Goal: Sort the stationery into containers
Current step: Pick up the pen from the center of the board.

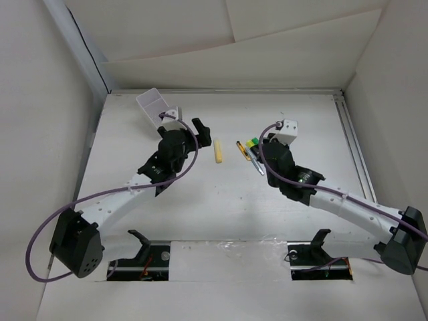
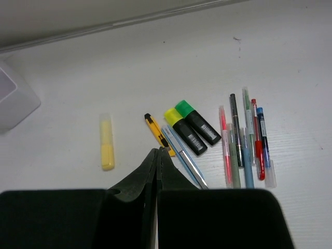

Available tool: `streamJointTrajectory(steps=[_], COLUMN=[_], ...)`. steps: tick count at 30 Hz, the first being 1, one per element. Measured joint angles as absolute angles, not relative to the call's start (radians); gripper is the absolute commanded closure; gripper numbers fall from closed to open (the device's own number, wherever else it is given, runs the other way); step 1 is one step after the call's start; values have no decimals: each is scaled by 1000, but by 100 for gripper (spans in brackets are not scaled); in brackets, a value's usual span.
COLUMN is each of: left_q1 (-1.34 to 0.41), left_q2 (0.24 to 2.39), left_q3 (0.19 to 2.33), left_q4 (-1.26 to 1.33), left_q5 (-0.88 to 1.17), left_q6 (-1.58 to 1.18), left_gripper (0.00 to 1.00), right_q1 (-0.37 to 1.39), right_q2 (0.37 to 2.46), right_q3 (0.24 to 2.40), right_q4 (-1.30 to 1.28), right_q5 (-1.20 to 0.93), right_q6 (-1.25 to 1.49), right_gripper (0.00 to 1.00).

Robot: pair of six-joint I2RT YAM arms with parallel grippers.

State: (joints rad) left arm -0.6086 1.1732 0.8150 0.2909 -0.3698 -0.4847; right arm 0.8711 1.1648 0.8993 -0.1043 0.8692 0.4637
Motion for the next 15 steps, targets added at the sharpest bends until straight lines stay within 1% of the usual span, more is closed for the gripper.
streamJointTrajectory(steps=[1,2,3,4,5,6,7,9,13,14,15], left_q1=[-622,-633,-643,-650,-653,-653,-653,-653,-653,-653,-653], left_q2=[1187,1201,1221,1248,1283,1324,1365,1446,1589,1618,1642], left_q3=[815,816,826,850,881,916,952,1010,1069,1075,1079], left_q4=[299,307,307,300,292,283,274,262,225,214,208], left_q5=[-362,-349,-336,-322,-315,-312,-313,-314,-315,-314,-312], left_q6=[-477,-467,-459,-451,-449,-439,-435,-437,-438,-438,-438], left_gripper=[10,25,44,70,77,81,81,86,86,84,82], right_q1=[871,869,864,862,856,847,840,824,803,803,803], right_q2=[1158,1150,1142,1134,1124,1116,1111,1094,1060,1057,1055], right_q3=[899,899,896,892,886,881,879,876,869,868,868], right_q4=[-104,-104,-104,-103,-104,-106,-107,-112,-116,-116,-118], right_q5=[870,873,877,880,880,881,881,881,871,866,860], right_q6=[466,468,472,476,480,485,490,503,522,525,530], right_gripper=[100,99,99,99,99,99,98,94,79,69,64])
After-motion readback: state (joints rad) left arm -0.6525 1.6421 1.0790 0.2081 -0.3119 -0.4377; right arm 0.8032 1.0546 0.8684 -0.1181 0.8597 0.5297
